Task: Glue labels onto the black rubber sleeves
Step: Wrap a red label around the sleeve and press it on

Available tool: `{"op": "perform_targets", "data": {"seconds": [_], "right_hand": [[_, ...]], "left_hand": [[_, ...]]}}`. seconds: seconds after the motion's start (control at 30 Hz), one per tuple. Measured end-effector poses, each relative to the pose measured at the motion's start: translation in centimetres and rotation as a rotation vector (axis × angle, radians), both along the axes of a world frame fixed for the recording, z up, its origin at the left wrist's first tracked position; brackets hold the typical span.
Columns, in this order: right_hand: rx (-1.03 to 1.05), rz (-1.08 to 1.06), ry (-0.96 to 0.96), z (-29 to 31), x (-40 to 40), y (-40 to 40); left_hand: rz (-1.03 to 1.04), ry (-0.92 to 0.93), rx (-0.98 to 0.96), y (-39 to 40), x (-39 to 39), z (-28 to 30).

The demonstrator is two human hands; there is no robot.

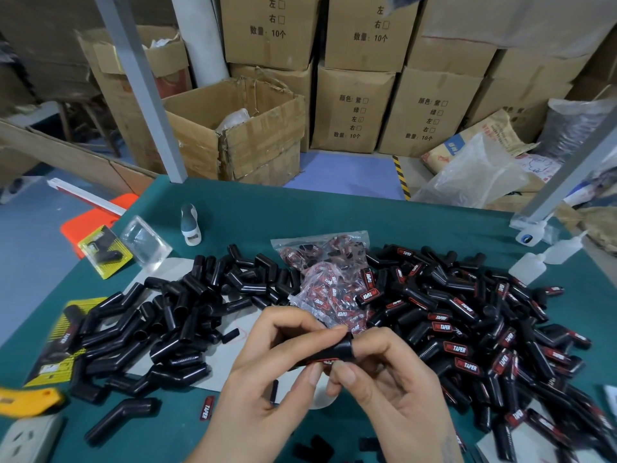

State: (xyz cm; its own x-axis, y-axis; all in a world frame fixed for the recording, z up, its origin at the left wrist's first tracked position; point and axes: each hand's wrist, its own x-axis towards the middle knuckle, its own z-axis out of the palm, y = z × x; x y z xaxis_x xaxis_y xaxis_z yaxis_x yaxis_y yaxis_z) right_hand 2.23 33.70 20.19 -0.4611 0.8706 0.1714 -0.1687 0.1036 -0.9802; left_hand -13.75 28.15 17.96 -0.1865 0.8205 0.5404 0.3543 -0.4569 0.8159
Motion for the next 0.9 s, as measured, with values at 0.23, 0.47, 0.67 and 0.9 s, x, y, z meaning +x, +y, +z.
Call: {"op": "perform_targets", "data": {"seconds": [0.23, 0.47, 0.67, 0.9], "right_hand": [[0.037, -0.019, -0.055, 0.2, 0.0, -0.2], [0.278, -0.352, -0.16, 0.3, 4.1, -1.2], [0.062, -0.461, -0.466, -2.1, 12.7, -1.7], [-0.094, -0.435, -0.696, -12.6, 9.7, -2.4]], "left_hand": [[-0.037, -0.033, -0.099, 0.0, -0.1, -0.3], [-0.1, -0.24, -0.298, 0.4, -0.7, -1.5], [-0.129, -0.511, -0.331, 0.9, -0.8, -2.3], [-0.138, -0.552, -0.341, 0.9, 0.1, -2.1]]}}
